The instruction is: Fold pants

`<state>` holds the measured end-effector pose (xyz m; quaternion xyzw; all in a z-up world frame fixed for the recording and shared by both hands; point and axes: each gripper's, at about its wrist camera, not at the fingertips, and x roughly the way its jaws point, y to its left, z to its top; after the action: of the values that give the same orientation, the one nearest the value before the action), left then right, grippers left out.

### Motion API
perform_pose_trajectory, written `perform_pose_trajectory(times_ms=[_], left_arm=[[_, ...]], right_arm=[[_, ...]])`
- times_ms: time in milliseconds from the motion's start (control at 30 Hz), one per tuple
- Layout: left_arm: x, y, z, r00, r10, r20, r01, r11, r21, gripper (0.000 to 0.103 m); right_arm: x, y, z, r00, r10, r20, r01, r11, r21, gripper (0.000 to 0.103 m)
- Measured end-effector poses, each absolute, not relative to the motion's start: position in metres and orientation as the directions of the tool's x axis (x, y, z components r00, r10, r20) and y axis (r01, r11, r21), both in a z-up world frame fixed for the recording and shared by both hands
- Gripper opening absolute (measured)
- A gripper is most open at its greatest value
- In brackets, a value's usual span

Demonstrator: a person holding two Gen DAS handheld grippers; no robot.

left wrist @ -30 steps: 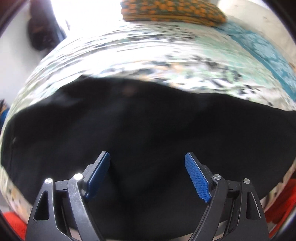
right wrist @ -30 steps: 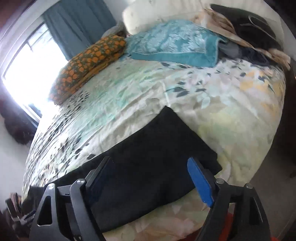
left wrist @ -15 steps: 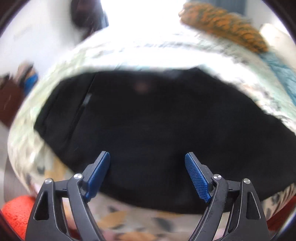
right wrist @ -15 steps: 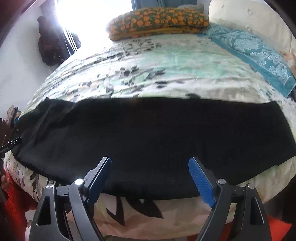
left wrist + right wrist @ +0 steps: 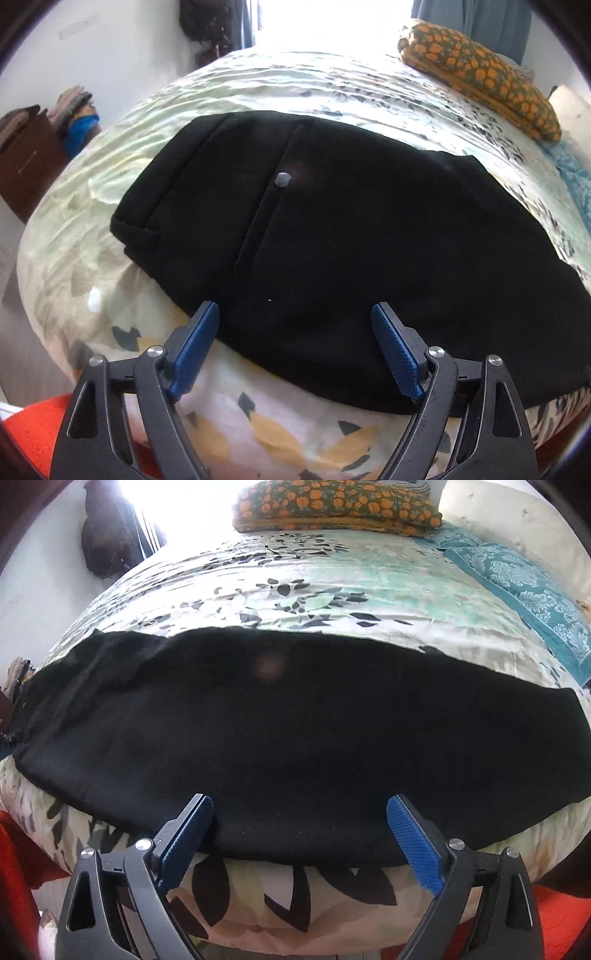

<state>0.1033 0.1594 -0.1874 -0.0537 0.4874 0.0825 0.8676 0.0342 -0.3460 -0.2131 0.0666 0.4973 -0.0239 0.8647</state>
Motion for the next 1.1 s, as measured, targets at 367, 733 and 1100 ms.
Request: perform_pose_trajectory(times_ms=[367, 733, 1100], left_arm=[[0.078, 0.157, -0.156, 0.619, 0.107, -0.778, -0.271, 0.959, -0.083, 0.086], [0.093, 0.075, -0.191, 0.568, 0.116, -0.815, -0.025, 0.992, 0.124, 0.088], [0.091, 0.073, -0.192, 0.553, 0.133, -0.823, -0.038, 0.99, 0.135, 0.09]], right_arm=[[0.015, -0.362, -0.196, 0.575, 0.047, -0.817, 0.075, 0.991, 0.11, 0.102], [0.023, -0.378, -0.204, 0.541, 0.014, -0.841, 0.145, 0.983, 0.11, 0.102], [0.024, -0.378, -0.215, 0.529, -0.005, -0.849, 0.161, 0.982, 0.094, 0.103]])
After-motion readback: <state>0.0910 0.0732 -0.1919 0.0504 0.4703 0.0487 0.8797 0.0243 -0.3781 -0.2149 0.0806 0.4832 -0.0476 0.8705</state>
